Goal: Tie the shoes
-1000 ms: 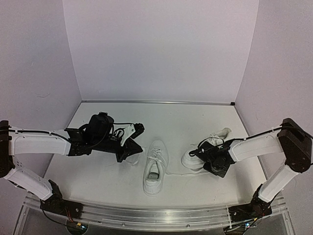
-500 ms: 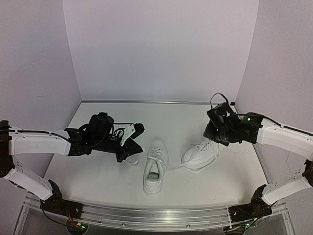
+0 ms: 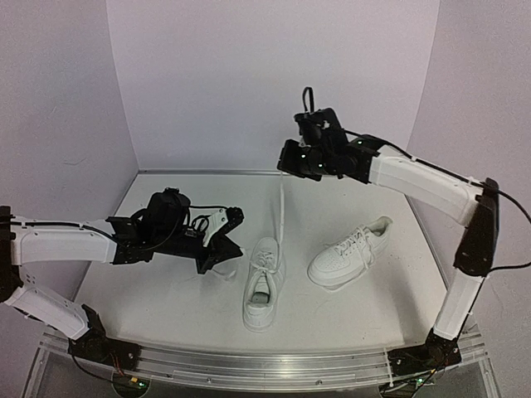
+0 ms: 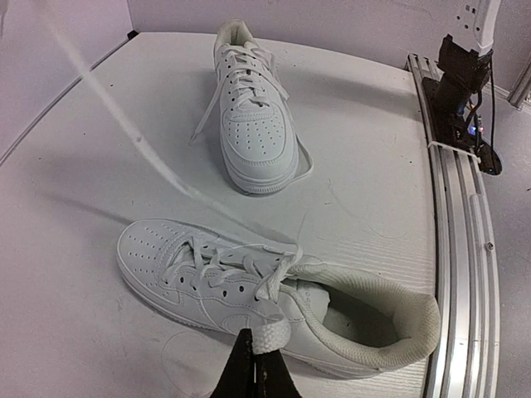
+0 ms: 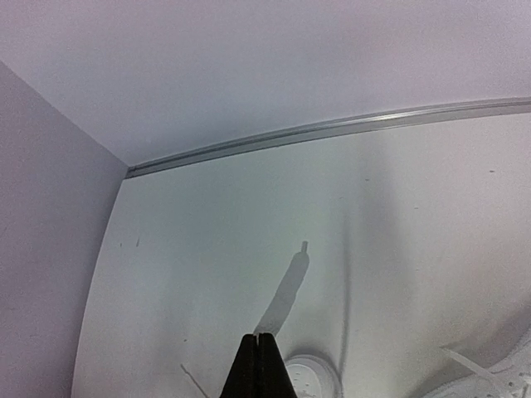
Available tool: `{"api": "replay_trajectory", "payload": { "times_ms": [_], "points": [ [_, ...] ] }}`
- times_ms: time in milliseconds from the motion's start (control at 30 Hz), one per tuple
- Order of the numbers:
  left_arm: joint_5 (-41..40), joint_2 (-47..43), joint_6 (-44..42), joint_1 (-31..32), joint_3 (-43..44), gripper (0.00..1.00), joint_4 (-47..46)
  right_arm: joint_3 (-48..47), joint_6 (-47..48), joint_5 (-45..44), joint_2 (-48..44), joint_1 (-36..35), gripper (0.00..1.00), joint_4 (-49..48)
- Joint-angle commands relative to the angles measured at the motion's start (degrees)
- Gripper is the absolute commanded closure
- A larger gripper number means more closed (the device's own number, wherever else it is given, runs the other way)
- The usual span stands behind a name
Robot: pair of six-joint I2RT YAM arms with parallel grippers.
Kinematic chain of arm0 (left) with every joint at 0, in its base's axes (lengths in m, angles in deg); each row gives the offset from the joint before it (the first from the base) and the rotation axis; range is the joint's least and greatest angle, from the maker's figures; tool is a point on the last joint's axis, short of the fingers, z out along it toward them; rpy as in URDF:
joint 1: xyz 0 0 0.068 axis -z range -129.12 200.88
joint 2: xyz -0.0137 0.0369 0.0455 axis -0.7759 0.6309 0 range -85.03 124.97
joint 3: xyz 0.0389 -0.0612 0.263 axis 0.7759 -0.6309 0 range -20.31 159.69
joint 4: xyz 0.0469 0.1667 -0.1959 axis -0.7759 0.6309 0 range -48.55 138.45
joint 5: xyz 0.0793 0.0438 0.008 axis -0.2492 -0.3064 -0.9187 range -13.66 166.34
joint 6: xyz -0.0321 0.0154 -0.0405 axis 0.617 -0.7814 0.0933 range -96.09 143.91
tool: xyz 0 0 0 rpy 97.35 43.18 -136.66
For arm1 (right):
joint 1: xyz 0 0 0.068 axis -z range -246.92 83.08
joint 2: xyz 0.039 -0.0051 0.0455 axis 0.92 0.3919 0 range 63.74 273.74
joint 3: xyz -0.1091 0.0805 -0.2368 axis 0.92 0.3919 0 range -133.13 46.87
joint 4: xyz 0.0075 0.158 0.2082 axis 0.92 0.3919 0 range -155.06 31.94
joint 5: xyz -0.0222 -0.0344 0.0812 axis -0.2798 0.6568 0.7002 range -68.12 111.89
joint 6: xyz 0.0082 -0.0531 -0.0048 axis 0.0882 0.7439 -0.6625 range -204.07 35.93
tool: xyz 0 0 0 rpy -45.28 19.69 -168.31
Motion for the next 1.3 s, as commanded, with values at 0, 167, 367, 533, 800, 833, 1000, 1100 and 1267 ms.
{"api": "replay_trajectory", "payload": {
  "times_ms": [0,167,367,533,800,833,1000,1100,1267],
  "points": [
    [1.11,-1.72,-1.17,0.47,-0.37,1.0,-2.64,-8.63,1.11,13.27,10.73,-0.94,1.0,-3.21],
    [0.83,-2.73,-1.23,0.61,-0.98,1.0,-2.74,-18.16,0.19,20.69,20.4,-2.19,1.0,-3.59],
    [0.66,-2.9,-0.86,0.56,-1.21,1.0,-3.01,-22.12,1.2,29.52,25.82,-2.22,0.91,-3.62],
    [0.78,-2.37,-0.88,0.6,-1.06,1.0,-3.09,-17.16,3.38,29.39,22.98,-2.19,0.92,-4.03],
    [0.38,-2.42,-0.75,0.55,-1.01,1.0,-3.46,-12.6,5.73,29.04,20.17,-1.95,0.75,-3.38],
    [0.4,-2.36,-0.78,0.55,-0.87,1.0,-3.27,-10.64,6.52,28.84,18.69,-1.89,0.67,-3.42],
    [0.11,-2.17,-1.02,0.56,-0.62,1.0,-2.85,1.85,12.65,28.11,7.68,-1.38,0.42,-5.08],
    [0.01,-2.08,-1.01,0.57,-0.53,1.0,-3.01,10.27,14.86,29.59,-0.03,-1.18,0.43,-7.77],
    [0.04,-1.33,-0.78,0.58,-0.48,1.0,-4.1,22.44,15.96,33.31,-8.71,-1.1,0.49,-11.69]
  ]
}}
